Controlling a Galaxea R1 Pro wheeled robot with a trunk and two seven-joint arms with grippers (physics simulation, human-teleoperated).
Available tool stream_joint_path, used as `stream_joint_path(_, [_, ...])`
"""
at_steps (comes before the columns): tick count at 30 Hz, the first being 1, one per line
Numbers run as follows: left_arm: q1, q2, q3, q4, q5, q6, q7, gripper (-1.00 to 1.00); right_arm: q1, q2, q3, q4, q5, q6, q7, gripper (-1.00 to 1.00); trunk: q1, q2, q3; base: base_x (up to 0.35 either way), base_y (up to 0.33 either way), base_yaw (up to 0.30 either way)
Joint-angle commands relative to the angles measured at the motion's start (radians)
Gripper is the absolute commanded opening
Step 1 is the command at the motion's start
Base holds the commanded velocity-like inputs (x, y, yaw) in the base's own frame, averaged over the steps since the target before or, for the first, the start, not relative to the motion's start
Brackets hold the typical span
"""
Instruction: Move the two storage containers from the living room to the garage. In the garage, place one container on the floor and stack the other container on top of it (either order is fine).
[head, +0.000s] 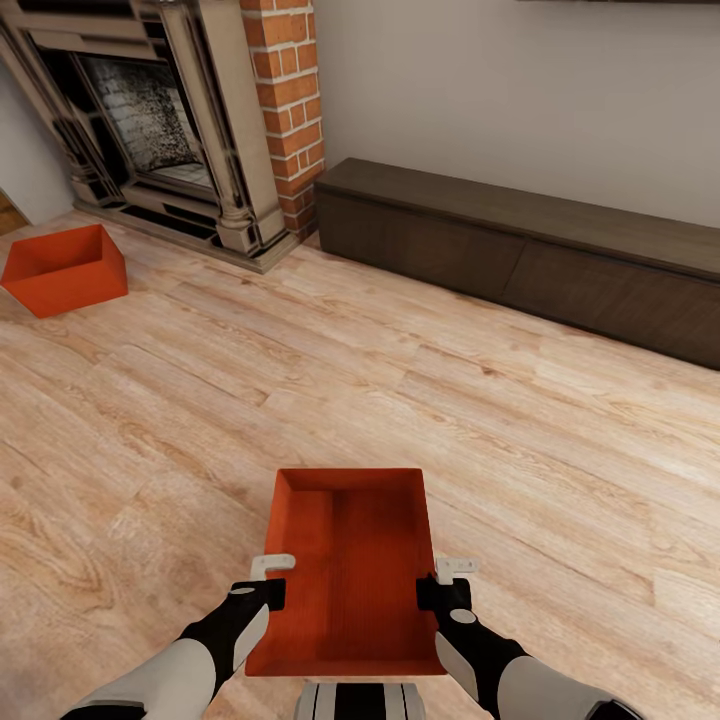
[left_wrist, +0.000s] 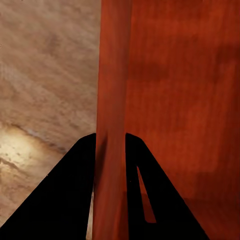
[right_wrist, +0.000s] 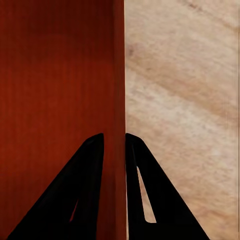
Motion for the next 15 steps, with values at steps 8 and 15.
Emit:
stream_joint_path(8, [0.0, 0.0, -0.001, -0.001, -0.004, 0.007, 0.01, -1.0, -0.001, -0.001, -0.002, 0.002, -0.012, -0.007, -0.006, -1.0, -0.031, 0.056, 0.025, 0.0, 0.0, 0.0])
stream_joint_path(15, [0.0, 0.001, -0.001, -0.002, -0.003, 0.006, 0.01, -1.0, -0.001, -0.001, -0.002, 0.002, -0.012, -0.008, -0.006, -1.0, -0.058, 0.105, 0.047, 0.0, 0.0, 0.0])
